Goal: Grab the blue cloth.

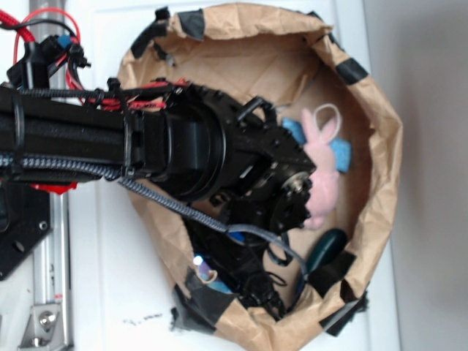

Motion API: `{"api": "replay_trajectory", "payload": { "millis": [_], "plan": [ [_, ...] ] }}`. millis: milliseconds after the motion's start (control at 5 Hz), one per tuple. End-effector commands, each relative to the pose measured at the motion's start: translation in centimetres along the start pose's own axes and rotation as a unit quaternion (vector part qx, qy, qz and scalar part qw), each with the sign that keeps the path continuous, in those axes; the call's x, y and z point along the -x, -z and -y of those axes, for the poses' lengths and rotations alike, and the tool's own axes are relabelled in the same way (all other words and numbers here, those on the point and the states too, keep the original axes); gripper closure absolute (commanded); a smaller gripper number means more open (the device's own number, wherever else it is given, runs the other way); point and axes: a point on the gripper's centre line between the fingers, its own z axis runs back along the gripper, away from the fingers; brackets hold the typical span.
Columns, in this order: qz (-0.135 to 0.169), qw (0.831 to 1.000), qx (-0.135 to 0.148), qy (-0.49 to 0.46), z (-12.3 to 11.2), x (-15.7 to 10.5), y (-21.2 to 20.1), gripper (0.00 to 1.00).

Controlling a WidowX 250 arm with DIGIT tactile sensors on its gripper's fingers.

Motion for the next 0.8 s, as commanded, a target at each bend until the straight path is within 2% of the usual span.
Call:
{"api": "replay_trajectory", "payload": {
  "millis": [0,200,400,600],
  "plan": [
    [0.051,0.997,-0.007,0.053,0.5,2.4,1.2,1.0],
    [0.082,0.992,-0.017,0.095,0.4,2.5,-0.1,1.0],
    [0.121,0.983,-0.039,0.131,-0.1,2.6,-2.0,1.0],
    [0.164,0.979,-0.033,0.12,-2.3,2.0,-6.4,1.0]
  ]
}}
